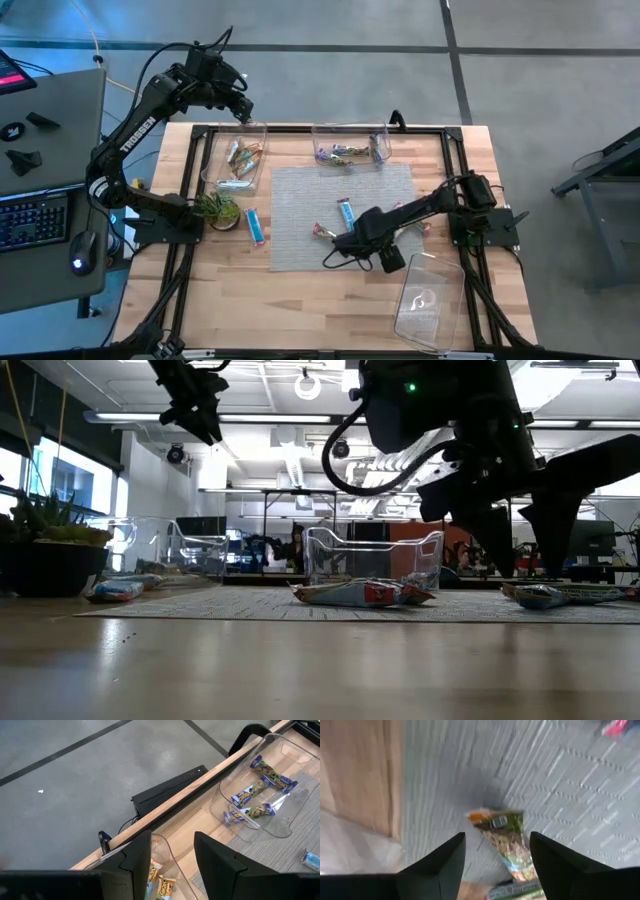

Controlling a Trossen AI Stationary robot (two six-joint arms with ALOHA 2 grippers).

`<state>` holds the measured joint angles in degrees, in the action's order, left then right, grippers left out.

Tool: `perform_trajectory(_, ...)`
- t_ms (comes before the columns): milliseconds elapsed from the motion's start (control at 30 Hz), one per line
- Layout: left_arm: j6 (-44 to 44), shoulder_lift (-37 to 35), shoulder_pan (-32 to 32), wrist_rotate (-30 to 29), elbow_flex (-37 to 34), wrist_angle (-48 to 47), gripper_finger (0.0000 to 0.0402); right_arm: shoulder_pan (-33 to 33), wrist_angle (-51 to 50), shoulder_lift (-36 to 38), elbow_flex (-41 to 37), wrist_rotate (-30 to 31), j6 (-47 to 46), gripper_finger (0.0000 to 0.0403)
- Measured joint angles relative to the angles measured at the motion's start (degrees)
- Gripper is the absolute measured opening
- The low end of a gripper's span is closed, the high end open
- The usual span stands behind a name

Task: Pick and place Granola Bars by type
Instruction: Put the yellow granola bar into the left transparent bin

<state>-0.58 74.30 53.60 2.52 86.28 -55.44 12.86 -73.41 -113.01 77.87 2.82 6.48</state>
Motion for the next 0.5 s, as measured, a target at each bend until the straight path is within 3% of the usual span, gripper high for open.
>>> perform_trajectory(300, 0.0, 0.0, 0.0, 0.0, 0.0, 0.0, 0.0145, -0.5, 3.8, 0.1, -3.7, -1.7, 1.3, 0.0205)
perform_trajectory(500, 0.0, 0.0, 0.0, 0.0, 0.0, 0.0, 0.0145, -0.5, 8.5, 0.1, -7.7, 3.2, 1.3, 0.0205)
